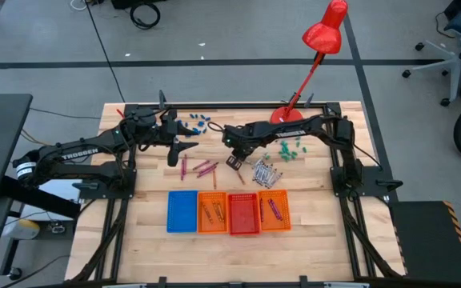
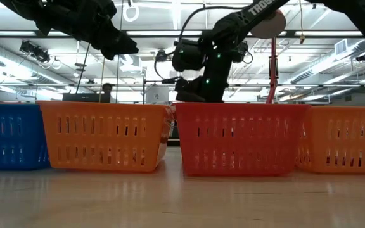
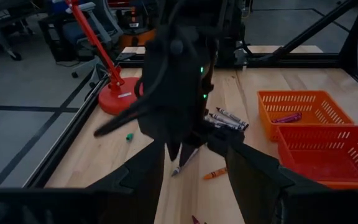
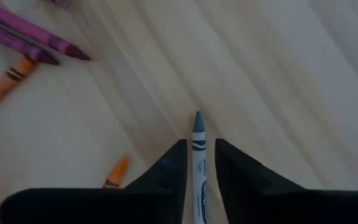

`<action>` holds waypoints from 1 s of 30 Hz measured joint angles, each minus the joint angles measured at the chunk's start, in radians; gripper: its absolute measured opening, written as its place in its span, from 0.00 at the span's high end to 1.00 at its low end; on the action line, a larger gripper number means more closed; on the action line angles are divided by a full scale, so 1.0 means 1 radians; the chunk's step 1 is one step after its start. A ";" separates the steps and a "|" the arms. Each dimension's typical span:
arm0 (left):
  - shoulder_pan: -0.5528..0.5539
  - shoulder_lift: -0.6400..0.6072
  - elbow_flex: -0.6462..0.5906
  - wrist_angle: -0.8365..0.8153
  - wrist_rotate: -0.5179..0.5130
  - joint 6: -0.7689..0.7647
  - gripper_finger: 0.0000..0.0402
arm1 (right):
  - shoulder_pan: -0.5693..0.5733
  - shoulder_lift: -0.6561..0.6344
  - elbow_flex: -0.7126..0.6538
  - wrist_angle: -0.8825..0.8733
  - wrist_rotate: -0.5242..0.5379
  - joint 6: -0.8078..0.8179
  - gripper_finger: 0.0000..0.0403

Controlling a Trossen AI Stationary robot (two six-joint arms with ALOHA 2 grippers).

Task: Sort crayons
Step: Put the gray crayon into the red bin

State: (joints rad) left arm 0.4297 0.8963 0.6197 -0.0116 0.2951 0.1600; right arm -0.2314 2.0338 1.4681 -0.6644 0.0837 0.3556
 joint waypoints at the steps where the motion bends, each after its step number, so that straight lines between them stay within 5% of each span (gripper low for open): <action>1: 0.000 0.000 0.000 0.000 0.000 0.000 0.55 | 0.000 -0.010 0.000 -0.012 0.000 0.000 0.75; 17: 0.000 0.000 0.000 0.000 0.000 0.000 0.55 | 0.028 0.054 0.001 -0.101 -0.001 -0.029 0.70; 27: 0.000 0.000 0.000 0.000 0.000 0.001 0.55 | 0.017 0.054 0.002 -0.099 -0.085 -0.045 0.95; 30: 0.000 0.000 0.000 0.000 0.000 0.000 0.55 | 0.018 0.054 0.002 -0.099 -0.084 -0.043 0.96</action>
State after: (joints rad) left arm 0.4297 0.8963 0.6199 -0.0120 0.2955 0.1604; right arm -0.2138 2.0880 1.4704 -0.7631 0.0002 0.3122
